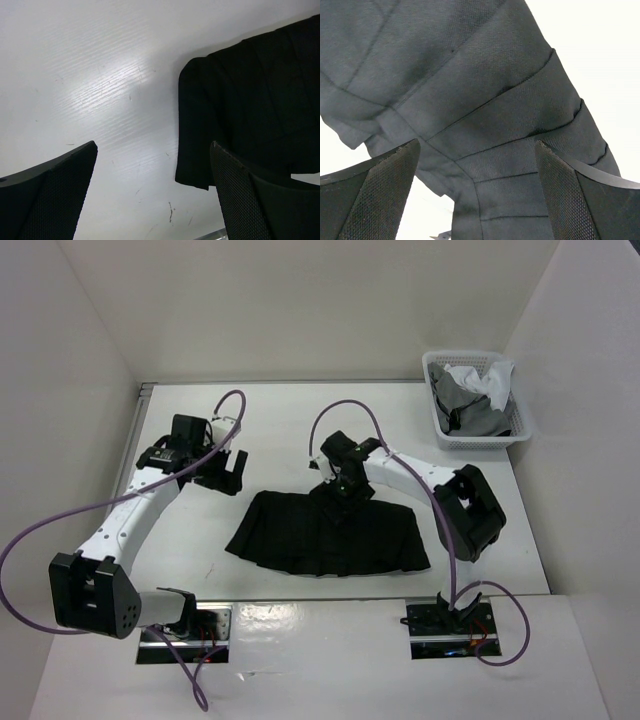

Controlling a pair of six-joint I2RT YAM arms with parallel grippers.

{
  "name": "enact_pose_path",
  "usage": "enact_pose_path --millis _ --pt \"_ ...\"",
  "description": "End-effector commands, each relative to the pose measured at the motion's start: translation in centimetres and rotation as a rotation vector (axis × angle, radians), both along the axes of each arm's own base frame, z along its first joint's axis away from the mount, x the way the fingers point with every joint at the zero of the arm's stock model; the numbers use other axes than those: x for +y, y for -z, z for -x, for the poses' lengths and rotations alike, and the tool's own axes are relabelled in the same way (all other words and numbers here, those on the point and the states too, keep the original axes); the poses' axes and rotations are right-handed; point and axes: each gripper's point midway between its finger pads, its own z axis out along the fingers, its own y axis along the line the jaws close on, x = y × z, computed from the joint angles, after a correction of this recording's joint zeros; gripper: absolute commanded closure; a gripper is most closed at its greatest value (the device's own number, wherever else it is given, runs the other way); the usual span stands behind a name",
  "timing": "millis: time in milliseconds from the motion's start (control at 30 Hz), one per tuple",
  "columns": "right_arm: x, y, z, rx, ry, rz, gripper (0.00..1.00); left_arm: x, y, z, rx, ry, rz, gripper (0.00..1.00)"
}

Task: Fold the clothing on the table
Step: Fold the skirt

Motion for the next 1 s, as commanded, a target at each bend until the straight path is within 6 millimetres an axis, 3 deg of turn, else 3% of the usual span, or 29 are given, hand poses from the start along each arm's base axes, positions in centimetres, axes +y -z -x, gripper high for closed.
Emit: enact_pose_path --millis 0,67,267,367,467,700,967 --pt "-0.8 1.8 -0.2 -0.004 0.056 0.045 0.01 0.6 -0.1 -0.7 -0.024 -0.057 -0.001 0.01" --pt "-0.9 2.4 -0.1 0.010 0.056 0.057 0.01 0.6 -0.1 -0.7 -0.025 -0.057 -0.001 0.01" --pt "-0.4 7.3 1.2 0.186 0.042 0.091 0.01 0.9 -0.1 -0.8 -0.025 -0.078 -0.012 0.01" --pt "0.1 9.0 0.5 0.214 0.043 0.113 0.01 0.9 -0.1 -0.8 -0.025 -0.078 -0.013 0.01" --pt "0.9 9.5 -1.5 0.180 0.054 0.108 0.01 0.9 0.1 -0.8 -0.023 -0.085 -0.007 0.01" --pt "3.7 7.8 -8.6 -0.019 0.017 0.094 0.01 1.1 -0.4 -0.7 -0.043 -0.091 -0.011 0.01" --pt "6.1 7.1 -13.6 -0.111 -0.039 0.070 0.01 1.1 -0.7 -0.7 -0.052 -0.091 -0.009 0.01"
